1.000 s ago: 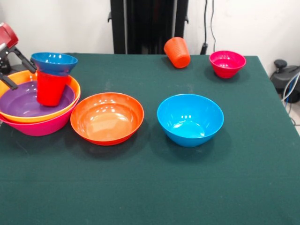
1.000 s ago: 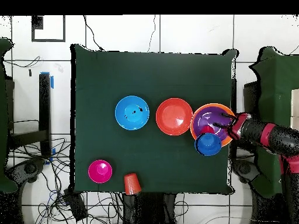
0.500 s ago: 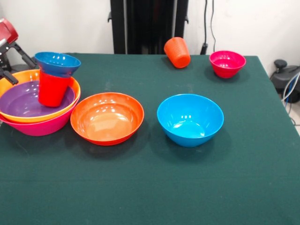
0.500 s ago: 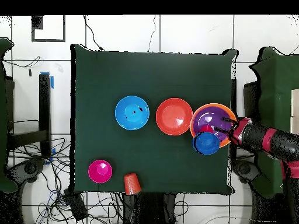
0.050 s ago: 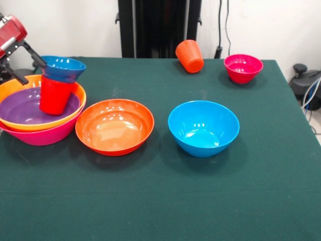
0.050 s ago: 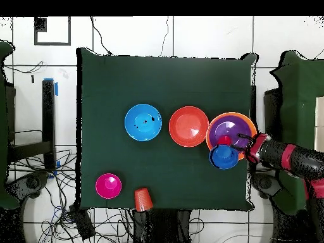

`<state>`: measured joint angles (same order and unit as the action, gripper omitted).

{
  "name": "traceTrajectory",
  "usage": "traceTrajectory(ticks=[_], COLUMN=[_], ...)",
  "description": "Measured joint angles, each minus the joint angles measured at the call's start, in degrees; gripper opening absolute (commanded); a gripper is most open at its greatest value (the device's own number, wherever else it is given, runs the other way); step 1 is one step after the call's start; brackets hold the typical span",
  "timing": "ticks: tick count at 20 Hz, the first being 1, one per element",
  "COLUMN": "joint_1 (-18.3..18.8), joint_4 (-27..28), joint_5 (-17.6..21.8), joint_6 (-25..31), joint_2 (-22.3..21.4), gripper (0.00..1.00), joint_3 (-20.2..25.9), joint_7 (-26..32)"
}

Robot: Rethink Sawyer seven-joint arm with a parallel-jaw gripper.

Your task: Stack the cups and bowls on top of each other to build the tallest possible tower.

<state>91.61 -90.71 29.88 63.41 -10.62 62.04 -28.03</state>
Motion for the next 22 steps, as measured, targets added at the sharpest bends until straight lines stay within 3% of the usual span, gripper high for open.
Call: traceTrajectory(ticks=[22], joint_1=[0.80], joint_4=[-3.08], joint_5=[-0.28], joint_6=[-5.75], joint_2=[-2.09], gripper=[1.00], joint_3=[-1.10], joint_7=[0.00])
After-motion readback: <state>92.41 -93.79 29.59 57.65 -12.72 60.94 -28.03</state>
